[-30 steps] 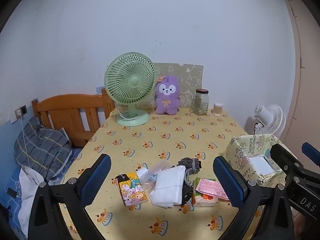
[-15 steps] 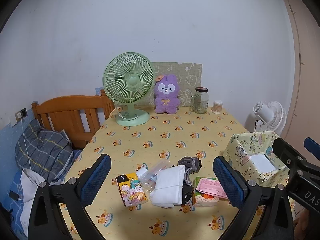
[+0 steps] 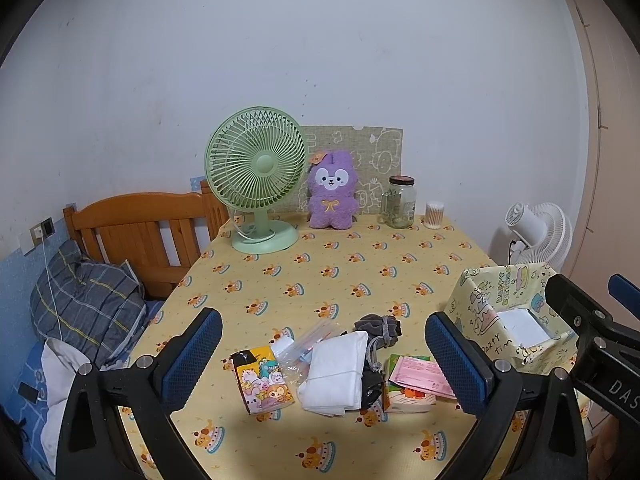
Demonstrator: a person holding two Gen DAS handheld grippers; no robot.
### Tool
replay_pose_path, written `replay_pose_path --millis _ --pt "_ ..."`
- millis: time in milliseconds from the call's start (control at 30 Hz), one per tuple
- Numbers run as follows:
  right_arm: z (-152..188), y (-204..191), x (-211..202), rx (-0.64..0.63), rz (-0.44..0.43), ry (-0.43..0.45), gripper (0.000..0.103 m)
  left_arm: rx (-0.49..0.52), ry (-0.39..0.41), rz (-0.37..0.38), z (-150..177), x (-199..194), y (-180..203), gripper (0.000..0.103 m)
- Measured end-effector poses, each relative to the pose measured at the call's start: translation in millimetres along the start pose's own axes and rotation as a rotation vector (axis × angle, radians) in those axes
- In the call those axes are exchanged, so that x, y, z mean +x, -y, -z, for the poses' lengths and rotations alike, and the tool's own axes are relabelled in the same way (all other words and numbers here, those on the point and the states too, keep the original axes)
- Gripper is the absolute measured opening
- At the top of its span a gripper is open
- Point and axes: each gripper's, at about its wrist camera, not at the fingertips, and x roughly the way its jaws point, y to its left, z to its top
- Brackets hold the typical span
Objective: Organize soft objects
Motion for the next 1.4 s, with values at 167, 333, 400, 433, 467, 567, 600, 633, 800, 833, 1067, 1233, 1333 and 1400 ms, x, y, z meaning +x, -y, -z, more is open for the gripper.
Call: replay_pose_path --millis 167,333,400,433,467,567,600,633,800,833,1067,1233,1333,1400 --pt "-0.2 0.6 -0.4 0.001 0.000 0.002 0.103 0.005 0.014 -0.012 -1.9 -3.3 1.7 0.102" --pt "-1.8 1.0 -1.7 -0.001 0.003 0.005 0.103 0.003 0.011 -0.006 -2.8 -2.9 1.8 0.102" --pt "-2.1 1.3 -2.4 -0.002 0.006 0.007 0.103 0.001 0.010 -0.004 -3.1 -2.4 2.2 0.102" --pt "-2.0 0.8 -2.7 -0.003 0.008 0.008 0.103 0.002 0.011 -0.003 -2.9 -2.7 2.7 0.102" --pt "-1.7 0.3 -3.5 -0.004 0.008 0.009 0.103 0.002 0.011 -0.004 -2.8 -2.7 2.7 0.102" --pt "-1.9 0.7 -4.7 -0.003 0.008 0.010 0.103 0.004 0.015 -0.001 -2.0 -3.1 4.1 0.102" --pt "-1.8 0.8 -4.7 -0.003 0.008 0.011 0.103 0.004 0.015 -0.001 -2.1 -2.9 4.4 0.102" --pt "-1.9 0.8 -4.6 -0.003 0.008 0.011 0.103 0.004 0.015 -0.001 -1.8 -3.3 4.4 0.102" --pt "-1.7 0.4 -4.6 -0.004 0.008 0.010 0.103 0.004 0.015 -0.001 -0.8 -3.5 5.4 0.102" --pt "-2.0 0.6 -5.1 -0.003 0.008 0.010 0.103 0.004 0.014 -0.001 -0.9 -3.5 5.5 0.102" --pt "-1.8 0.8 -5.3 -0.003 0.008 0.012 0.103 0.004 0.015 -0.001 -0.5 -3.8 5.5 0.102" --pt "-1.7 1.8 -7.4 -0.001 0.006 0.015 0.103 0.014 0.014 0.005 1.3 -5.6 8.8 0.102" --pt "-2.2 1.1 -8.0 -0.003 0.005 0.016 0.103 0.021 0.017 0.009 1.4 -7.6 11.5 0.102" --pt "-2.4 0.5 -8.1 -0.004 0.006 0.017 0.103 0.021 0.017 0.011 1.4 -8.1 10.8 0.102"
